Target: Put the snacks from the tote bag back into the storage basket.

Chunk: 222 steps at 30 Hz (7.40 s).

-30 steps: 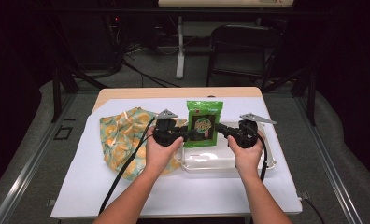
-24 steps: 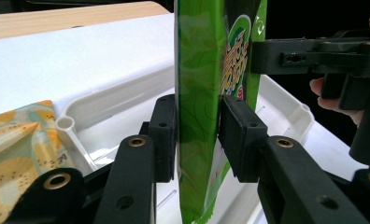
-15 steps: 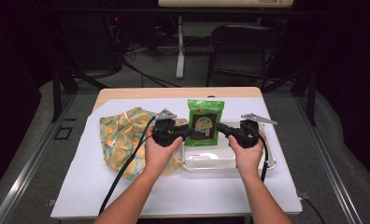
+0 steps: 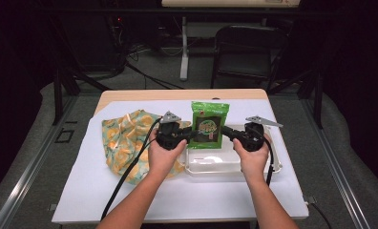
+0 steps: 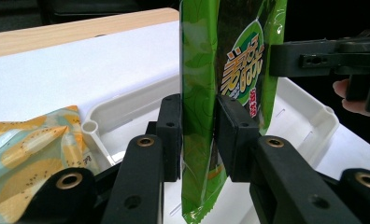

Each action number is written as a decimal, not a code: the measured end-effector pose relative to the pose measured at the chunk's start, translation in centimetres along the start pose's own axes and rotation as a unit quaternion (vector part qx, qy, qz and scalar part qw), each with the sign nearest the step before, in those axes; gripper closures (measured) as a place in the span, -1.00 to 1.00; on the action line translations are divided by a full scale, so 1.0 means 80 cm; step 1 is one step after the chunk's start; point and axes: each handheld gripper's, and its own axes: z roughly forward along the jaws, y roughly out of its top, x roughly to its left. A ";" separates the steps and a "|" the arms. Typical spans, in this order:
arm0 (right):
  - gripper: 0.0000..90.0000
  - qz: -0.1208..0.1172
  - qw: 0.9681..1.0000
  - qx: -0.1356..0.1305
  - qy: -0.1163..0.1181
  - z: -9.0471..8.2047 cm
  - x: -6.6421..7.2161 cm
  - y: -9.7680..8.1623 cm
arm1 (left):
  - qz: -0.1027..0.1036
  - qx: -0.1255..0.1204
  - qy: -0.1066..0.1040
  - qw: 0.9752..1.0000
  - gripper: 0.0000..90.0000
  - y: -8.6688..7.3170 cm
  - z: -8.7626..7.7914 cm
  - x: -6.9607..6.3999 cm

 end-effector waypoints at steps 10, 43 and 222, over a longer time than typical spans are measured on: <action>0.98 -0.003 1.000 0.001 -0.005 0.001 0.000 0.000 | -0.008 0.008 0.012 1.000 0.61 -0.001 0.008 0.001; 0.92 -0.021 0.999 -0.006 -0.034 0.006 -0.003 -0.001 | -0.019 0.021 0.049 0.998 0.65 0.007 0.028 -0.003; -0.08 -0.056 0.987 0.103 -0.109 0.109 -0.050 -0.024 | -0.068 0.087 0.096 0.989 0.24 -0.011 0.107 0.034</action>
